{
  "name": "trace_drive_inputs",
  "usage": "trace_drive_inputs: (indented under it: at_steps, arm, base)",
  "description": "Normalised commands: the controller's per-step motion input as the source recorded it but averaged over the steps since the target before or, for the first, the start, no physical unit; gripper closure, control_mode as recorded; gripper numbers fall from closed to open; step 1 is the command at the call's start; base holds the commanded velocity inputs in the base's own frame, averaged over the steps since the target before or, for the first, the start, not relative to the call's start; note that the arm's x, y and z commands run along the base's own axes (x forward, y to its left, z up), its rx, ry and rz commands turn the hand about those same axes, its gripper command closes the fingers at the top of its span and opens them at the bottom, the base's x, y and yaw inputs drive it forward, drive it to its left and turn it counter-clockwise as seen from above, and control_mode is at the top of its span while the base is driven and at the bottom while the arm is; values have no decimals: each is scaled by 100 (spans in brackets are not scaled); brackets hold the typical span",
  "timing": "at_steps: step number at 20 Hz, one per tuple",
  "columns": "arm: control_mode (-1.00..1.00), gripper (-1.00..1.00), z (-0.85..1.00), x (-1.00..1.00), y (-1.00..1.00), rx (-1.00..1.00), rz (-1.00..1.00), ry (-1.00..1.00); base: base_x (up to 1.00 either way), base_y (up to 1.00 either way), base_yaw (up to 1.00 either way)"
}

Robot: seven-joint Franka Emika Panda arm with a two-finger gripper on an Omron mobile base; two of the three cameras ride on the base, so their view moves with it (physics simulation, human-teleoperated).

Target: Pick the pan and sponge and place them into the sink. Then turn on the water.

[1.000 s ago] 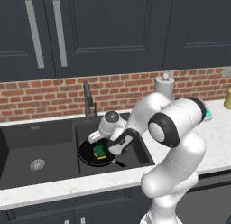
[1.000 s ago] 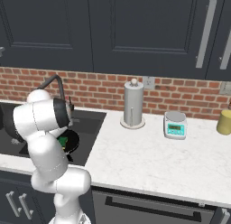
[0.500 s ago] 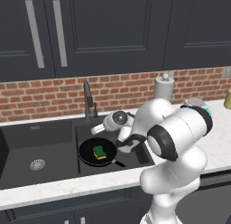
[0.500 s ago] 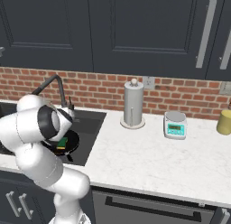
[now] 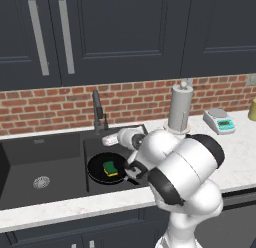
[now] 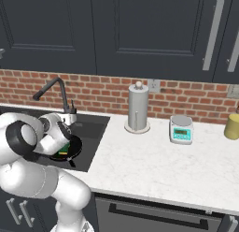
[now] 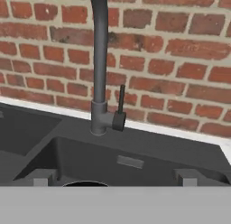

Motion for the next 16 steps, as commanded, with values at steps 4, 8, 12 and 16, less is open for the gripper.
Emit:
trace_drive_inputs:
  at_steps: [4, 8, 12, 16]
  arm:
    - [-100, -100, 11, -10, 0, 15, -6, -13]
    - [-100, -100, 30, -3, 0, 14, -4, -10]
    - [-100, -100, 48, 0, 0, 11, 0, -7]
    - [-100, -100, 51, 0, 0, 6, 0, -5]
  base:
    - [0, 0, 0]
    - [0, 0, 0]
    - [0, 0, 0]
    - [0, 0, 0]
